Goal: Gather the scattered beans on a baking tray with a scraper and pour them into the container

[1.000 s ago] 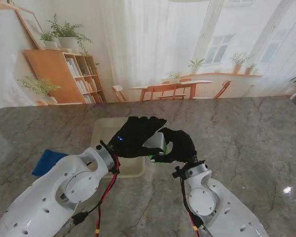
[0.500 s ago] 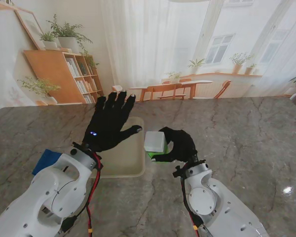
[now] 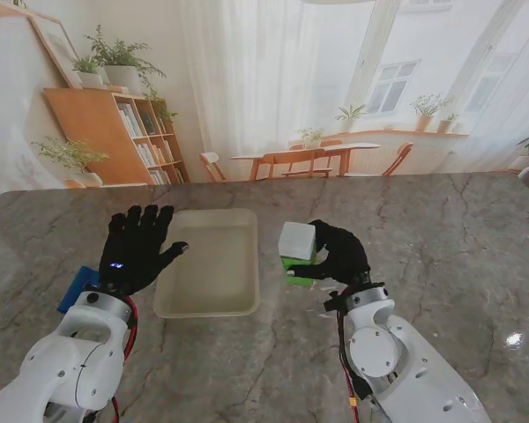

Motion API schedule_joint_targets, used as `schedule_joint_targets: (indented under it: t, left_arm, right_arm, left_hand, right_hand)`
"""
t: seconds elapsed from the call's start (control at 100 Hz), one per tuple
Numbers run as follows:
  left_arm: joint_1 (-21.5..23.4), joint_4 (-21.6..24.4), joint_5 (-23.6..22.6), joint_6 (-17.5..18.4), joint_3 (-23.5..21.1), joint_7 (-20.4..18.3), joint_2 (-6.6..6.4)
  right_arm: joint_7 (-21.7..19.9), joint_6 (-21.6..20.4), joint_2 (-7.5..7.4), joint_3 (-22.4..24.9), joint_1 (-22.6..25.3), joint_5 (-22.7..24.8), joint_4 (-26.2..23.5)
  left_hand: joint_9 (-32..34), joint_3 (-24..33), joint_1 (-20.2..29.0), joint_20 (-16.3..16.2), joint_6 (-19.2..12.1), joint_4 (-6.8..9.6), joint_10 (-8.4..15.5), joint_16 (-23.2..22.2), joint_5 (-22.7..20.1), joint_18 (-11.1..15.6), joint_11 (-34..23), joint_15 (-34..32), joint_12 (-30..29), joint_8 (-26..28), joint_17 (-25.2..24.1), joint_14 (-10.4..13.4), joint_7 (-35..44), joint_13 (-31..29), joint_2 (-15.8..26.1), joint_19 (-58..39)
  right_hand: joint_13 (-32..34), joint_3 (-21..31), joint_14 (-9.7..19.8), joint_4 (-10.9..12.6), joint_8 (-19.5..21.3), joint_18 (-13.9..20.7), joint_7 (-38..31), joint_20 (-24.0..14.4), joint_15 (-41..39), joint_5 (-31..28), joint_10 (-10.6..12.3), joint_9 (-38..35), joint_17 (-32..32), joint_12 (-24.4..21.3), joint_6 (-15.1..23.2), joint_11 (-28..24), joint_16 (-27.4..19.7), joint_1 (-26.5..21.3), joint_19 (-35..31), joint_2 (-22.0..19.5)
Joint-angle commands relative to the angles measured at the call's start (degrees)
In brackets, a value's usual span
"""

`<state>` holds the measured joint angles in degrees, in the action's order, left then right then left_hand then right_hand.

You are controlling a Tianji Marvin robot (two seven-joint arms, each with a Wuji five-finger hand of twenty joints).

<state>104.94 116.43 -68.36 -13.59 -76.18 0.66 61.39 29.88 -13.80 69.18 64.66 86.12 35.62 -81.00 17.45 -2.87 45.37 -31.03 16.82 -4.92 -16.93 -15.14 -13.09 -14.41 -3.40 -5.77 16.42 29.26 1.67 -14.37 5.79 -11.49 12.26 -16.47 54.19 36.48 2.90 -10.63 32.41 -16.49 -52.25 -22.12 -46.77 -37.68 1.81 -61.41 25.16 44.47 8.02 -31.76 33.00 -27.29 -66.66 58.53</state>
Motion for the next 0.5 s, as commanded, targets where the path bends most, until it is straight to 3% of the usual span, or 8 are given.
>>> schedule_joint_targets:
  t: [0.0,0.17,0.49]
  left_arm:
    - [0.5,-3.6,2.6,-1.7,1.0,1.3,0.54]
    - [-0.1,-8.1,10.9,-5.5,3.1,3.9,1.37]
    - [-0.7,-12.5,14.2,-5.2,3.5,8.4,2.12]
  right_arm:
    - [-1.7,0.7,-0.52,1.0,0.4,-1.1,-0.1]
    - [-3.9,2.2,-0.91,2.8,0.5,-1.9,0.8]
    - [-6.5,6.2,-0.72,1.7,-3.2,-4.8,7.3]
  left_hand:
    - [2.8,0.5,2.4,-0.1,-1.1,3.08,1.0,-1.0,-2.4,1.4,-0.4,-0.6,0.9,1.1,1.0,0.7,0.6,-2.4,0.6,-2.9]
    - [4.7,0.6,4.1,-0.1,-1.5,3.05,1.0,-1.3,-4.4,1.4,-0.4,-0.5,1.3,1.6,1.2,0.5,0.6,-3.6,-0.4,-4.2]
    - [4.8,0.4,4.6,0.0,-1.7,2.93,1.1,-1.7,-5.1,0.0,-0.3,-0.4,1.5,1.9,1.1,0.5,0.5,-4.0,-0.2,-5.1]
  right_hand:
    - [0.7,9.0,3.7,2.1,1.5,1.5,-9.3,-0.4,0.7,-3.5,8.9,-3.9,-0.4,0.2,16.7,-4.1,-0.6,-13.9,0.7,-14.8]
    - [0.1,5.9,3.8,2.0,1.2,2.1,-9.1,0.0,2.4,-2.2,9.5,-3.1,-0.8,-0.2,17.3,-3.2,-1.4,-14.9,1.2,-17.2]
    - [-1.6,-1.7,4.4,2.9,0.4,2.5,-8.9,1.3,4.8,0.9,11.2,-1.1,-3.1,-2.2,18.5,-1.9,-3.2,-16.9,1.4,-23.0]
